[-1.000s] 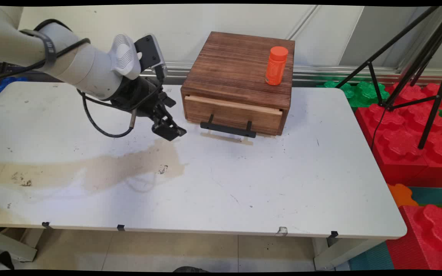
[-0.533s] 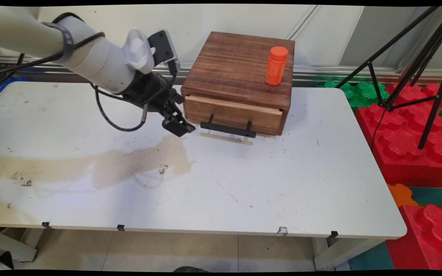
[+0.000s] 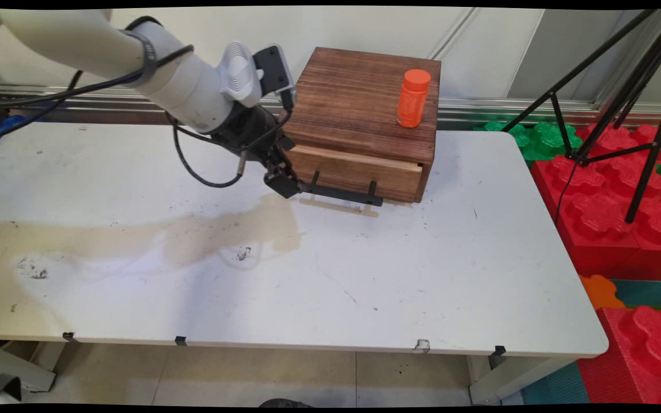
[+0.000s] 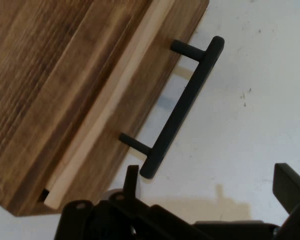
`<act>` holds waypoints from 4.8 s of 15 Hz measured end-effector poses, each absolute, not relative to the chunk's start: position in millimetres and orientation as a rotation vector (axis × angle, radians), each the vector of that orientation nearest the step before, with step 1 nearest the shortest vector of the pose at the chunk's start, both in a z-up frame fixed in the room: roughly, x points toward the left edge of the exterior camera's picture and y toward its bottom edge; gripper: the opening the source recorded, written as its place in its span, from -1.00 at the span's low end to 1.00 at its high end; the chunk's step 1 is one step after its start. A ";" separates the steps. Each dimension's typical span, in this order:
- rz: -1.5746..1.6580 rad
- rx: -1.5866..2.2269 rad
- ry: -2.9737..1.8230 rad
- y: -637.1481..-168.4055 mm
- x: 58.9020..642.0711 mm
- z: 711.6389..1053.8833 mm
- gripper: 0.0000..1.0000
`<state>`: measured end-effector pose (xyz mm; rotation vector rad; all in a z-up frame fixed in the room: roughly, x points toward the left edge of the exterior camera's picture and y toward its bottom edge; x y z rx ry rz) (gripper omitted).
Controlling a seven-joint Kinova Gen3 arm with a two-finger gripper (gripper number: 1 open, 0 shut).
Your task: Open the drawer
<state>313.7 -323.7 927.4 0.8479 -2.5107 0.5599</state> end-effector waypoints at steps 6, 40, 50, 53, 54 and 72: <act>0.536 0.771 -2.558 -351.6 297.4 908.7 1.00; 0.433 0.552 -2.730 -421.1 242.4 810.2 1.00; 0.382 0.554 -2.756 -400.4 233.5 806.1 1.00; 0.365 0.560 -2.762 -389.4 229.8 806.9 1.00; 0.358 0.562 -2.764 -384.8 228.2 807.2 1.00; 0.255 0.577 -2.776 -314.9 205.7 811.4 1.00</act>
